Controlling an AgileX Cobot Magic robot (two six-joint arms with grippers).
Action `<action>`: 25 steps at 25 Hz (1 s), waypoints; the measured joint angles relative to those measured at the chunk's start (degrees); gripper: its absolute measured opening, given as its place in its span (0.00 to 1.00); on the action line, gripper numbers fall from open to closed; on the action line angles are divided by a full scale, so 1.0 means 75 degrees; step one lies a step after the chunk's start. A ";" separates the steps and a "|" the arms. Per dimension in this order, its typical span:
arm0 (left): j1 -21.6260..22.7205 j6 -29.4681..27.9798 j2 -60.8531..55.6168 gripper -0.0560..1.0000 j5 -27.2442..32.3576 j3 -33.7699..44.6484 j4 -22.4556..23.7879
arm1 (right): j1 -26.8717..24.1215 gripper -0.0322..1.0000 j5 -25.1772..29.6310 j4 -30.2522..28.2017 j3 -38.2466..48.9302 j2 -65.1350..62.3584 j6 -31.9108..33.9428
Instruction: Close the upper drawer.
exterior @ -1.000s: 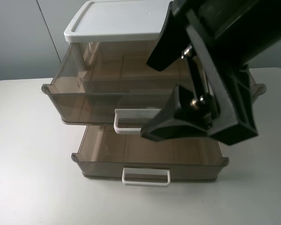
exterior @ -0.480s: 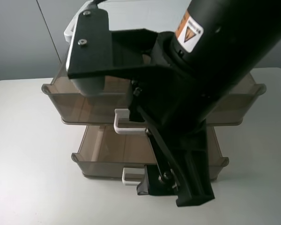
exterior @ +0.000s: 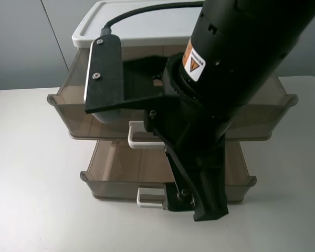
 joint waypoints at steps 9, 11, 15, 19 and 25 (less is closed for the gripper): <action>0.0000 0.0000 0.0000 0.75 0.0000 0.0000 0.0000 | 0.0003 0.71 -0.0776 -0.1310 0.0000 0.0078 0.0000; 0.0000 0.0000 0.0000 0.75 0.0000 0.0000 0.0000 | 0.0003 0.71 -0.0911 -0.1418 0.0000 0.0135 0.0000; 0.0000 0.0000 0.0000 0.75 0.0000 0.0000 0.0000 | -0.0026 0.71 -0.1032 -0.1610 0.0000 0.0341 -0.0025; 0.0000 0.0000 0.0000 0.75 0.0000 0.0000 0.0000 | -0.0150 0.71 -0.1296 -0.1641 0.0000 0.0369 -0.0094; 0.0000 0.0000 0.0000 0.75 0.0000 0.0000 0.0000 | -0.0474 0.71 -0.1439 -0.2126 0.0000 0.0504 -0.0149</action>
